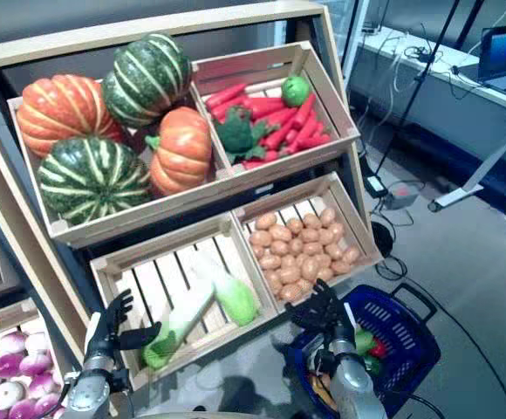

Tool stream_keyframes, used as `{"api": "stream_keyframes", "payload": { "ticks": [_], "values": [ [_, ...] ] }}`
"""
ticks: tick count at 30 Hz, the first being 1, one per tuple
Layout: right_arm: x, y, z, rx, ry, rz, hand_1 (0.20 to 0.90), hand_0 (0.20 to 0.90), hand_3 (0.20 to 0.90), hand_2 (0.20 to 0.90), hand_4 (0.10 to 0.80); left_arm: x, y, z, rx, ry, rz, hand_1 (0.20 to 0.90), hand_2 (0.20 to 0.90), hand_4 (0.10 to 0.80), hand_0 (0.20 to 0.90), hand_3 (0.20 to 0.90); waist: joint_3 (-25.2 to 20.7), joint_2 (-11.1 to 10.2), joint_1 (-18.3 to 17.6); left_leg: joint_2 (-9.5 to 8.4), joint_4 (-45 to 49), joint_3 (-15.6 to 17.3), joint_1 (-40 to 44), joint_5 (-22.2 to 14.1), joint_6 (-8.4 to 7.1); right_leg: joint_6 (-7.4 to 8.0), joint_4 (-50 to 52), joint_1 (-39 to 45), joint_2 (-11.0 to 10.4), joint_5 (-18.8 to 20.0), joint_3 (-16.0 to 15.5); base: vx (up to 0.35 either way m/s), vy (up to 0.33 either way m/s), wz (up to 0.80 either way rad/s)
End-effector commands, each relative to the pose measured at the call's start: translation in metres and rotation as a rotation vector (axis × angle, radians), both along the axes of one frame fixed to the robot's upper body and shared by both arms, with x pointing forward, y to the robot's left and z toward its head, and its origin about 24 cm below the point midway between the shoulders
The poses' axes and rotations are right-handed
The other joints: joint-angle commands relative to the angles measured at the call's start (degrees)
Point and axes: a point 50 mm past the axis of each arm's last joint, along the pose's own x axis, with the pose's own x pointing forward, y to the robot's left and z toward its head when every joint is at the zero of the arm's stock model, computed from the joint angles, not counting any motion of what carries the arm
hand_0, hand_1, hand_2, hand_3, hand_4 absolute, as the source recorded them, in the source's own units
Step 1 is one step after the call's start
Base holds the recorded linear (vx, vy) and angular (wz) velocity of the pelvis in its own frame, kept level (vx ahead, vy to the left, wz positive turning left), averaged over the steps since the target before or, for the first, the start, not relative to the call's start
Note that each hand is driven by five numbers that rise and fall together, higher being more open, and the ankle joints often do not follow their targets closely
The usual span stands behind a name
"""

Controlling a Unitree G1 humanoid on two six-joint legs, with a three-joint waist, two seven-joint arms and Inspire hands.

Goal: Put vegetables into the basket

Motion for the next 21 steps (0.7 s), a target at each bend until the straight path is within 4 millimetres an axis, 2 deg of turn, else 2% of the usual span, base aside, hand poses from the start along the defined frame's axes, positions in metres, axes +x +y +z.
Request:
{"api": "stream_keyframes", "payload": {
  "ticks": [1, 8, 21],
  "values": [
    [0.037, 0.009, 0.036, 0.036, -0.267, 0.017, 0.9, 0.9, 0.9, 0.9, 0.8, 0.042, 0.015, 0.039, 0.092, -0.231, -0.069, 0.9, 0.9, 0.8, 0.9, 0.9, -0.66, -2.73, 0.71, -1.96, 1.59, 2.24, -0.66, -3.06, -0.25, 0.92, 1.56, 0.59, -2.62, -1.33, 0.83, 0.0, 0.0, 0.0],
    [0.034, 0.015, 0.031, 0.061, -0.245, 0.015, 0.9, 0.9, 0.9, 0.9, 0.8, 0.049, 0.006, 0.038, 0.088, -0.229, -0.116, 0.9, 0.9, 0.8, 0.9, 0.9, -0.55, -2.38, -0.23, -2.1, 1.99, 2.85, -0.7, -3.25, -0.05, 0.81, 1.85, 0.27, -2.64, -1.42, 1.37, 0.0, 0.0, 0.0],
    [0.032, 0.014, 0.027, 0.058, -0.219, 0.01, 0.9, 0.9, 0.9, 0.9, 0.8, 0.055, 0.007, 0.048, 0.161, -0.263, -0.151, 0.9, 0.9, 0.8, 0.9, 0.9, -0.38, -1.79, -1.19, -2.28, 1.8, 3.55, -0.33, -3.26, 0.02, 0.79, 1.69, 0.18, -2.43, -1.34, 1.94, 0.0, 0.0, 0.0]
  ]
}}
